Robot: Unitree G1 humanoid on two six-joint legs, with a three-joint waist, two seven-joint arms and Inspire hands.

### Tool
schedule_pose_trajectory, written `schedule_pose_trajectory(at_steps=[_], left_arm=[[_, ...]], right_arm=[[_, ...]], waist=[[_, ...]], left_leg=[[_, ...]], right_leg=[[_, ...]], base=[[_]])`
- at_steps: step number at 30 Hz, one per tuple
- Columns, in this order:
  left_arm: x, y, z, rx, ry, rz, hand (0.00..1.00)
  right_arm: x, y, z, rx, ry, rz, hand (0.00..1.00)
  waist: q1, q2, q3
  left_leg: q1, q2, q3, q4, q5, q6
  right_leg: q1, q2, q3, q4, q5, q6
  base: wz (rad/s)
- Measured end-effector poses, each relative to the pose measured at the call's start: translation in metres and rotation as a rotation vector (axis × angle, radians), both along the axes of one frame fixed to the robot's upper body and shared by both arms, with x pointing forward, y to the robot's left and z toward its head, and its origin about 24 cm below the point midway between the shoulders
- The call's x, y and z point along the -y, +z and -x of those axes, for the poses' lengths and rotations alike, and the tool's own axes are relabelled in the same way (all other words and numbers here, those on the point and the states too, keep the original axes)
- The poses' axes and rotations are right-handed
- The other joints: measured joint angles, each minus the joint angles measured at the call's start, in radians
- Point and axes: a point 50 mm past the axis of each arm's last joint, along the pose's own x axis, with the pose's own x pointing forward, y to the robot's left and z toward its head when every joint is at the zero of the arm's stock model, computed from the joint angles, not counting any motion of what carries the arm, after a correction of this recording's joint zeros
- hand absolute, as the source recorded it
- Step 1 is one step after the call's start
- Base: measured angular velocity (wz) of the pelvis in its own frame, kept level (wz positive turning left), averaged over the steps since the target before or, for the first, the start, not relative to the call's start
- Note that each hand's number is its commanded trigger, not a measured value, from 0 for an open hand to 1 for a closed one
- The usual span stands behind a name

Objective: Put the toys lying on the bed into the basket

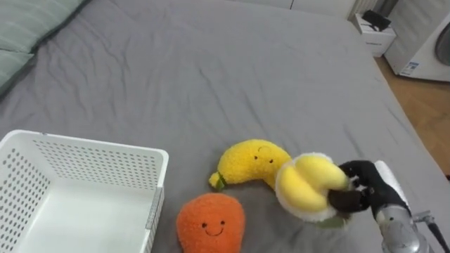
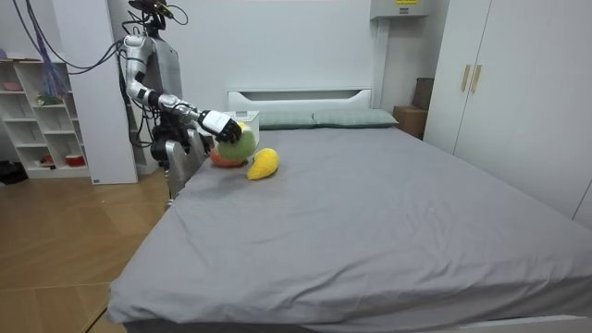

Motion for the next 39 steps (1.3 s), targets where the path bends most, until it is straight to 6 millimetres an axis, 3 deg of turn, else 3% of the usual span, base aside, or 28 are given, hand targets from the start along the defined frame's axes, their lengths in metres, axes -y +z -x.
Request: schedule_pose_trajectory(at_steps=[7, 12, 21, 23, 29, 39], left_arm=[[0.002, -0.001, -0.004, 0.006, -0.005, 0.005, 0.00], [0.003, -0.001, -0.008, 0.024, -0.021, 0.003, 0.00], [0.012, -0.001, -0.022, 0.058, -0.099, 0.018, 0.00], [0.013, -0.001, -0.024, 0.061, -0.102, 0.022, 0.00], [0.014, -0.001, -0.028, 0.068, -0.106, 0.024, 0.00], [0.022, -0.003, -0.039, 0.079, -0.125, 0.046, 0.00]], right_arm=[[-0.008, 0.030, -0.016, 0.123, 0.059, -0.068, 1.00], [-0.019, 0.050, -0.028, 0.212, 0.106, -0.176, 1.00], [-0.072, 0.079, -0.060, 0.286, 0.347, -0.207, 1.00], [-0.084, 0.083, -0.064, 0.288, 0.407, -0.211, 1.00], [-0.108, 0.101, -0.070, 0.330, 0.528, -0.211, 1.00], [-0.144, 0.104, -0.069, 0.332, 0.640, -0.216, 1.00]], waist=[[0.003, -0.002, -0.0025], [0.030, 0.002, 0.0008], [0.084, 0.002, 0.0005], [0.111, -0.001, -0.0008], [0.159, -0.005, -0.0031], [0.218, -0.002, 0.0011]], left_leg=[[0.000, 0.000, -0.002, 0.000, 0.000, 0.000], [-0.004, 0.000, -0.002, -0.002, 0.000, 0.000], [-0.019, -0.003, -0.028, 0.005, 0.001, 0.000], [-0.023, -0.003, -0.038, 0.008, 0.001, 0.000], [-0.034, -0.006, -0.061, 0.017, 0.001, 0.000], [-0.053, -0.011, -0.101, 0.017, 0.009, -0.003]], right_leg=[[0.002, -0.001, -0.004, 0.004, 0.000, 0.000], [0.000, 0.000, -0.004, 0.004, 0.000, 0.000], [-0.002, -0.002, -0.033, 0.000, 0.000, 0.000], [-0.001, -0.003, -0.043, -0.001, 0.000, 0.000], [0.001, -0.006, -0.065, -0.003, 0.000, 0.000], [0.003, -0.011, -0.112, -0.005, 0.000, 0.001]], base=[[-0.01], [0.00], [0.08], [0.13], [0.11], [0.12]])
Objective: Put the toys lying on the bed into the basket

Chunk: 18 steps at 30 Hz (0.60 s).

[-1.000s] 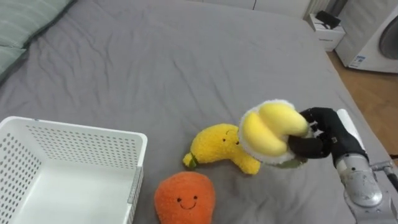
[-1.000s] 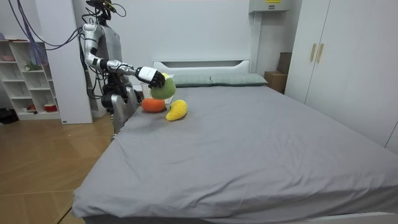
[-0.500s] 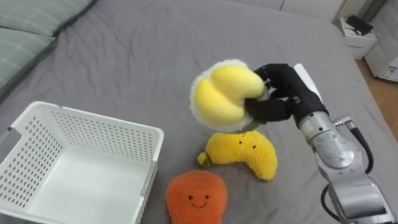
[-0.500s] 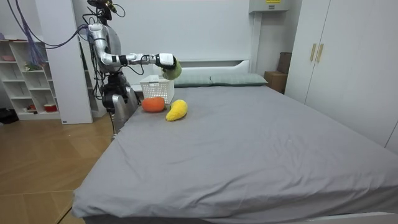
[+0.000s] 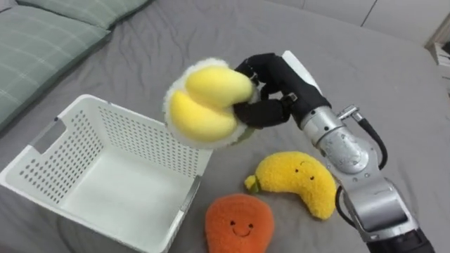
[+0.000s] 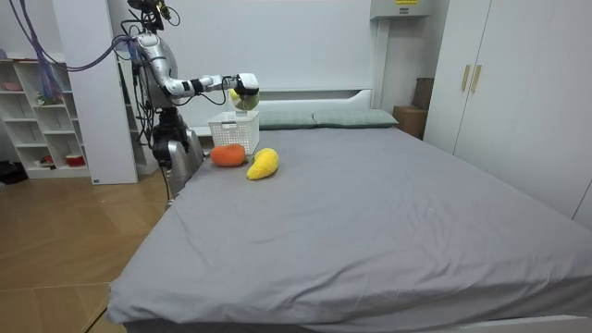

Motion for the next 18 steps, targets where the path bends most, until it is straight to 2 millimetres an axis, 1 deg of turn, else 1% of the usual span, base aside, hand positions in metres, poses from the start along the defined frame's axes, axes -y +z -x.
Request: schedule_pose_trajectory(at_steps=[1, 2, 3, 5, 7, 8, 10, 12, 13, 14, 15, 18], left_arm=[[0.002, 0.000, -0.003, 0.003, -0.012, 0.010, 0.00], [0.003, 0.000, -0.006, 0.005, -0.029, 0.016, 0.00], [0.005, 0.000, -0.010, 0.010, -0.039, 0.019, 0.00], [0.006, 0.001, -0.013, 0.016, -0.052, 0.021, 0.00], [0.005, 0.001, -0.016, 0.022, -0.055, 0.020, 0.00], [0.006, 0.001, -0.018, 0.027, -0.056, 0.021, 0.00], [0.005, 0.002, -0.019, 0.029, -0.056, 0.020, 0.00], [0.006, 0.003, -0.022, 0.041, -0.058, 0.018, 0.00], [0.007, 0.004, -0.025, 0.054, -0.059, 0.018, 0.00], [0.008, 0.005, -0.028, 0.069, -0.061, 0.020, 0.00], [0.009, 0.005, -0.030, 0.074, -0.062, 0.022, 0.00], [0.013, 0.005, -0.033, 0.084, -0.063, 0.032, 0.00]], right_arm=[[-0.007, -0.001, 0.002, -0.003, 0.025, 0.011, 1.00], [-0.015, -0.002, 0.003, -0.002, 0.058, 0.033, 1.00], [-0.022, -0.002, 0.004, -0.006, 0.087, 0.048, 1.00], [-0.032, 0.000, 0.004, -0.001, 0.131, 0.077, 1.00], [-0.040, 0.005, 0.003, 0.015, 0.169, 0.090, 1.00], [-0.044, 0.007, 0.002, 0.023, 0.185, 0.095, 1.00], [-0.048, 0.009, 0.002, 0.027, 0.199, 0.094, 1.00], [-0.053, 0.010, 0.002, 0.036, 0.202, 0.092, 1.00], [-0.055, 0.009, 0.000, 0.039, 0.196, 0.118, 0.71], [-0.057, 0.007, 0.000, 0.035, 0.192, 0.131, 0.02], [-0.058, 0.006, 0.000, 0.030, 0.190, 0.134, 0.00], [-0.060, -0.006, -0.001, -0.016, 0.191, 0.172, 0.00]], waist=[[0.010, 0.004, 0.0025], [0.019, 0.003, 0.0021], [0.024, 0.004, 0.0037], [0.033, 0.003, 0.0038], [0.038, -0.001, 0.0049], [0.053, -0.001, 0.0069], [0.066, -0.002, 0.0070], [0.081, -0.008, 0.0094], [0.086, -0.013, 0.0106], [0.097, -0.020, 0.0096], [0.107, -0.022, 0.0106], [0.137, -0.028, 0.0117]], left_leg=[[-0.002, 0.000, -0.002, 0.000, 0.001, 0.000], [-0.005, -0.001, -0.006, 0.000, 0.001, 0.000], [-0.010, -0.003, -0.015, 0.000, 0.003, 0.000], [-0.017, -0.006, -0.025, 0.000, 0.006, 0.000], [-0.024, -0.012, -0.041, 0.000, 0.011, 0.001], [-0.025, -0.012, -0.042, -0.001, 0.012, 0.001], [-0.028, -0.013, -0.050, -0.001, 0.013, 0.001], [-0.035, -0.015, -0.057, 0.000, 0.014, 0.001], [-0.040, -0.016, -0.063, 0.000, 0.017, 0.000], [-0.047, -0.017, -0.068, 0.001, 0.020, 0.000], [-0.049, -0.017, -0.068, 0.002, 0.020, 0.000], [-0.052, -0.019, -0.074, 0.011, 0.021, 0.000]], right_leg=[[0.000, 0.000, -0.001, 0.000, 0.000, 0.000], [-0.002, 0.000, -0.004, 0.000, 0.000, 0.000], [-0.003, -0.001, -0.009, 0.000, 0.000, 0.000], [-0.004, -0.004, -0.023, -0.004, 0.000, 0.000], [-0.003, -0.007, -0.037, -0.013, 0.000, 0.000], [-0.004, -0.007, -0.042, -0.013, 0.000, 0.000], [-0.002, -0.008, -0.051, -0.014, 0.000, 0.001], [-0.006, -0.009, -0.056, -0.014, -0.001, 0.001], [-0.010, -0.010, -0.057, -0.014, -0.001, 0.001], [-0.016, -0.010, -0.060, -0.014, -0.001, 0.001], [-0.018, -0.010, -0.061, -0.014, -0.001, 0.001], [-0.018, -0.014, -0.077, -0.014, -0.001, 0.001]], base=[[0.04], [0.14], [0.16], [0.18], [0.22], [0.14], [0.11], [0.13], [0.13], [0.13], [0.08], [0.05]])
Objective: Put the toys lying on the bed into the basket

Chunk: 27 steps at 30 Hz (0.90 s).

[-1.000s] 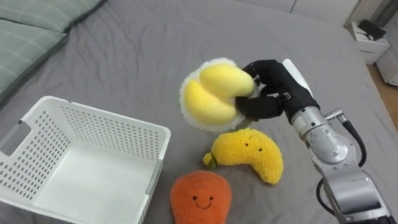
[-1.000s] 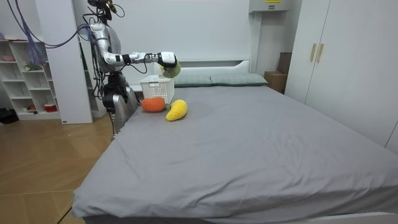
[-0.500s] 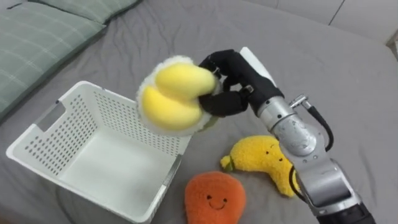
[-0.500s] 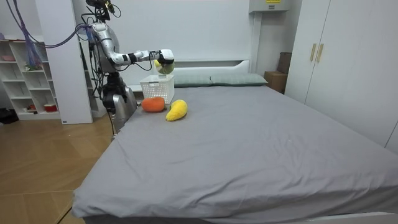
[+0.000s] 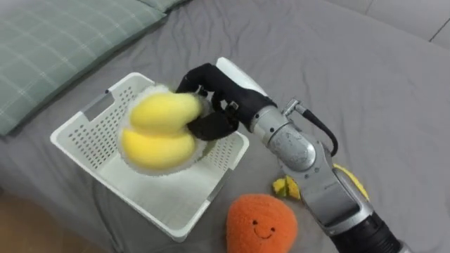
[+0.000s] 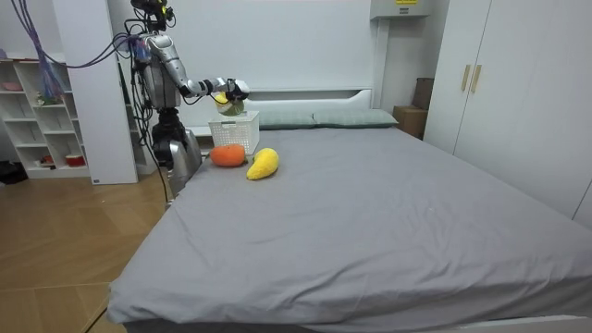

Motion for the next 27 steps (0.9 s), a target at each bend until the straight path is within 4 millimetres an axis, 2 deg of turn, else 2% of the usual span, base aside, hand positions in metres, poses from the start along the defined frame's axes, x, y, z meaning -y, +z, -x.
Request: schedule_pose_trajectory(at_steps=[7, 11, 27], left_arm=[[0.0029, -0.0002, -0.0015, 0.001, -0.015, -0.001, 0.00], [0.0036, -0.0001, -0.0022, 0.003, -0.017, 0.000, 0.00], [0.0058, 0.0007, -0.0064, 0.017, -0.031, 0.032, 0.00]], right_arm=[[-0.0008, -0.0068, -0.0050, -0.036, -0.011, 0.021, 0.00], [-0.0014, -0.0068, -0.0049, -0.036, -0.010, 0.020, 0.00], [0.0058, -0.0055, -0.0078, -0.032, -0.034, 0.019, 0.00]], waist=[[0.001, 0.008, 0.0094], [-0.002, 0.009, 0.0112], [-0.034, 0.007, 0.0094]], left_leg=[[-0.015, -0.006, -0.021, 0.009, 0.000, 0.000], [-0.017, -0.007, -0.022, 0.009, 0.000, 0.001], [-0.012, -0.006, -0.016, 0.010, 0.001, 0.001]], right_leg=[[0.001, -0.003, -0.018, 0.000, 0.000, 0.000], [0.001, -0.003, -0.020, 0.000, 0.000, 0.000], [0.000, -0.002, -0.007, 0.000, 0.000, 0.000]], base=[[0.10], [0.00], [0.00]])
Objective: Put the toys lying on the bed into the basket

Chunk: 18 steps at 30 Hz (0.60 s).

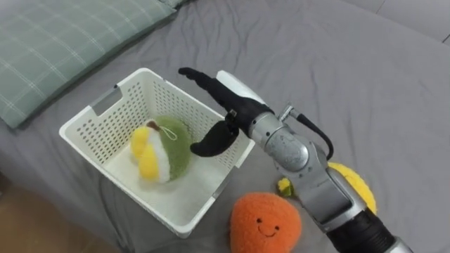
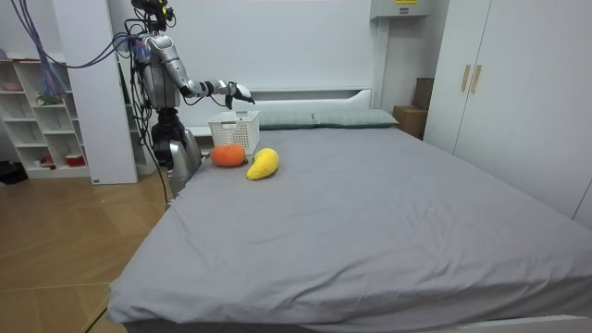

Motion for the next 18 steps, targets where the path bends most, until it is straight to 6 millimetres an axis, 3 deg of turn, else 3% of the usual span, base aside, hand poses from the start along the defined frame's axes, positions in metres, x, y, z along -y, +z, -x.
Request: schedule_pose_trajectory(at_steps=[6, 10, 18], left_arm=[[0.000, -0.001, 0.002, -0.004, 0.006, -0.003, 0.00], [-0.001, -0.003, 0.007, -0.025, 0.014, -0.003, 0.00], [-0.005, -0.004, 0.016, -0.037, 0.068, -0.002, 0.00]], right_arm=[[0.006, 0.004, -0.003, 0.019, -0.029, -0.025, 0.00], [0.012, 0.005, -0.005, 0.031, -0.048, -0.025, 0.00], [0.056, 0.002, -0.010, 0.058, -0.228, -0.043, 0.00]], waist=[[-0.006, 0.000, -0.0002], [-0.043, 0.002, -0.0009], [-0.089, 0.006, -0.0074]], left_leg=[[0.021, 0.003, 0.021, -0.010, 0.002, 0.000], [0.033, 0.002, 0.021, -0.011, 0.002, 0.000], [0.036, 0.007, 0.043, -0.009, 0.002, 0.001]], right_leg=[[0.007, 0.001, 0.026, 0.000, 0.000, 0.000], [0.019, 0.001, 0.029, 0.001, 0.000, 0.000], [0.012, 0.002, 0.050, 0.004, 0.001, -0.001]], base=[[-0.08], [-0.02], [-0.06]])
